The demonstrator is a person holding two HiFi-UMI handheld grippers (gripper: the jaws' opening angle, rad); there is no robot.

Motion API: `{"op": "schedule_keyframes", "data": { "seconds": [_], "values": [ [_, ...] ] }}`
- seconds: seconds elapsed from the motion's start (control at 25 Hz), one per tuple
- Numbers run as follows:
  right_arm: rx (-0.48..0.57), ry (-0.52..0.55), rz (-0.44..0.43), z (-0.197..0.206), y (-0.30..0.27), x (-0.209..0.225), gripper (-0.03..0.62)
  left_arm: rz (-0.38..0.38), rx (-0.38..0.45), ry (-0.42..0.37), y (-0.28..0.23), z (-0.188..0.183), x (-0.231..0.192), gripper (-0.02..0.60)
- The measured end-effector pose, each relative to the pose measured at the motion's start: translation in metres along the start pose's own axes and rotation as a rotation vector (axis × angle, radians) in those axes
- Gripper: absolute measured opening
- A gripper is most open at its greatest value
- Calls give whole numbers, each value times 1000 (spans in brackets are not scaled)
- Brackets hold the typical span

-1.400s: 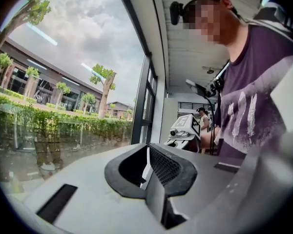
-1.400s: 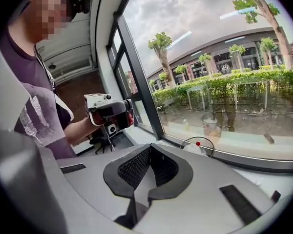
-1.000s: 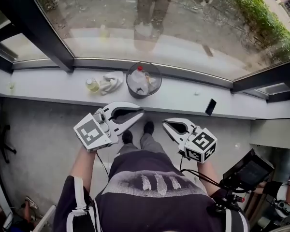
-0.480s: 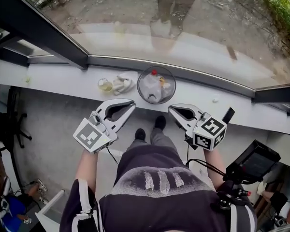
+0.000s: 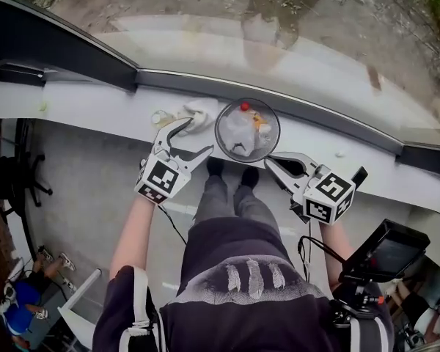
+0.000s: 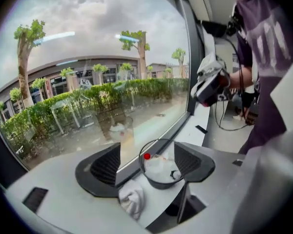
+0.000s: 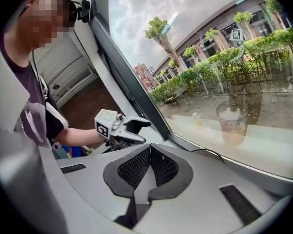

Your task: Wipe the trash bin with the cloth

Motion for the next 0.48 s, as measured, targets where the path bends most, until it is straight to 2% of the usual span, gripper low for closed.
{"op": "schedule_keyframes", "data": {
  "seconds": [0.04,0.08,0.24,0.28,0.48],
  "values": [
    [-17,13,18,1,-3,2,-1,8,-44,0,-22,17,-6,342],
    [-36,20,40,3,-7,4,0,20,-81,12,-43,35,-13,362],
    [-110,-2,112,16,-27,10,0,79,-198,166,-122,112,-56,382],
    [-137,-1,121,21,-31,9,-1,95,-229,179,-137,128,-61,387],
    [-210,-29,133,45,-59,17,0,143,-331,78,-188,174,-73,391]
  ]
}}
Point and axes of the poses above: the fingertips, and each gripper's own axes: y backward along the fingers, x to its right, z out of its underside, the point moved 2 cm from there along y, backward along the fingers, and after that the axes turned 10 degrees about -x, right-handed, at the moved point
